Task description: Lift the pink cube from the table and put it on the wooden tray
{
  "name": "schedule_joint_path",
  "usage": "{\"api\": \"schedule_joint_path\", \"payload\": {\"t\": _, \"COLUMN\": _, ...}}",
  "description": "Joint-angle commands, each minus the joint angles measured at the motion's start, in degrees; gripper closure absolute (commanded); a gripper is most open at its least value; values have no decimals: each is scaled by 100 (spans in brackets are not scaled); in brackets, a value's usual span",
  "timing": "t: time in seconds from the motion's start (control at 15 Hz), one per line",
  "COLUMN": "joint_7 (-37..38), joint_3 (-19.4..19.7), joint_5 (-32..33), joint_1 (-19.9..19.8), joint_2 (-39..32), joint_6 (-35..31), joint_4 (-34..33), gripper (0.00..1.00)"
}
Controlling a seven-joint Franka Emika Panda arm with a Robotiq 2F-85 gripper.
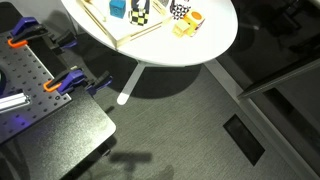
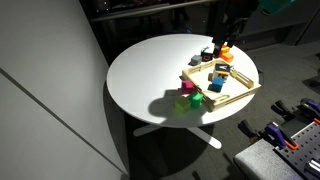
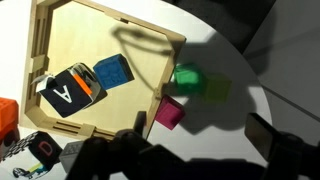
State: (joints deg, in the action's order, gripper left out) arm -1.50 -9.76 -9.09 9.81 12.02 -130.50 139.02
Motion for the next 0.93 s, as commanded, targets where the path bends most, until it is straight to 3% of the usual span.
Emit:
{"api": "schedule_joint_path", "payload": {"t": 0.0, "joint_7": -549, "joint_3": 162, "joint_5": -335, "joint_1": 70, "joint_2": -358, "joint_6": 74, "joint_4": -336, "gripper": 0}}
{"api": "schedule_joint_path", "payload": {"t": 0.67, "joint_7": -417, "joint_3": 112, "joint_5": -218, "joint_1": 22, "joint_2": -366, "joint_6": 14, "joint_4": -255, "gripper": 0}}
{"api": "schedule_joint_path", "payload": {"t": 0.87, "joint_7": -501, "joint_3": 124, "joint_5": -211, "joint_1": 12, "joint_2": -663, "joint_6": -29, "joint_4": -415, "gripper": 0}}
